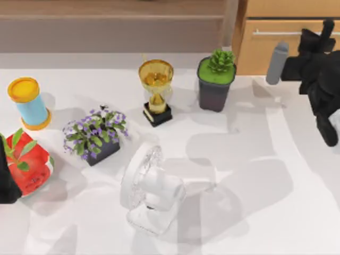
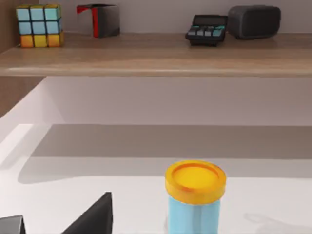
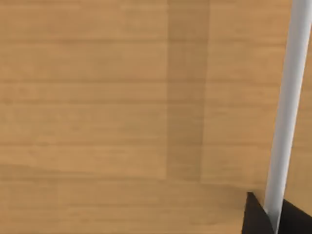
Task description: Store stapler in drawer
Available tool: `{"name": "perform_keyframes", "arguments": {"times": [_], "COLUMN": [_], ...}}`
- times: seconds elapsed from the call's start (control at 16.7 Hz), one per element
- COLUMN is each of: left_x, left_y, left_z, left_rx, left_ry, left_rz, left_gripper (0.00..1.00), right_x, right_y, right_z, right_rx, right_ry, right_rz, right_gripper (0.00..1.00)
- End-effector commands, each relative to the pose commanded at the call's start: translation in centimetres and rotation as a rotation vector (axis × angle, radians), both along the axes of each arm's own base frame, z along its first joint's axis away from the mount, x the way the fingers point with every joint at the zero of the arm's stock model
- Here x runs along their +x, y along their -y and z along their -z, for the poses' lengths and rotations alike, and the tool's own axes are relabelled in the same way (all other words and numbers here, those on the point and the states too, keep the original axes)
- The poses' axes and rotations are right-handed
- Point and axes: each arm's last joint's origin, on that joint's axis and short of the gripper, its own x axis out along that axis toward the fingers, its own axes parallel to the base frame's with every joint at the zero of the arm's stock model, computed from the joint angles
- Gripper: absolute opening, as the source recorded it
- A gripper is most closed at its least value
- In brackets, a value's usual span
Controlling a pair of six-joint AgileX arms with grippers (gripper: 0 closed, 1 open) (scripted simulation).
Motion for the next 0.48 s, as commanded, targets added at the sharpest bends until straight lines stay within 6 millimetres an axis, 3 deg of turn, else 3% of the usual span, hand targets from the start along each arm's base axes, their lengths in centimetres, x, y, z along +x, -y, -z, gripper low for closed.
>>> {"name": "perform_keyframes", "arguments": {"times": [0.24, 0.48], "left_x": [0.0, 0.0], "left_y": [0.0, 0.0], "left_z": [0.0, 0.0], "left_rx": [0.000, 0.000], "left_ry": [0.000, 0.000], "left_rz": [0.000, 0.000], "left_gripper": [1.00, 1.00], "right_x": [-3.8, -4.7], "right_y": [0.1, 0.1], "right_z": [0.3, 0.1], "right_rx": [-0.003, -0.003], "right_ry": [-0.013, -0.004], "right_rz": [0.004, 0.004], "right_gripper": [0.00, 0.00]}}
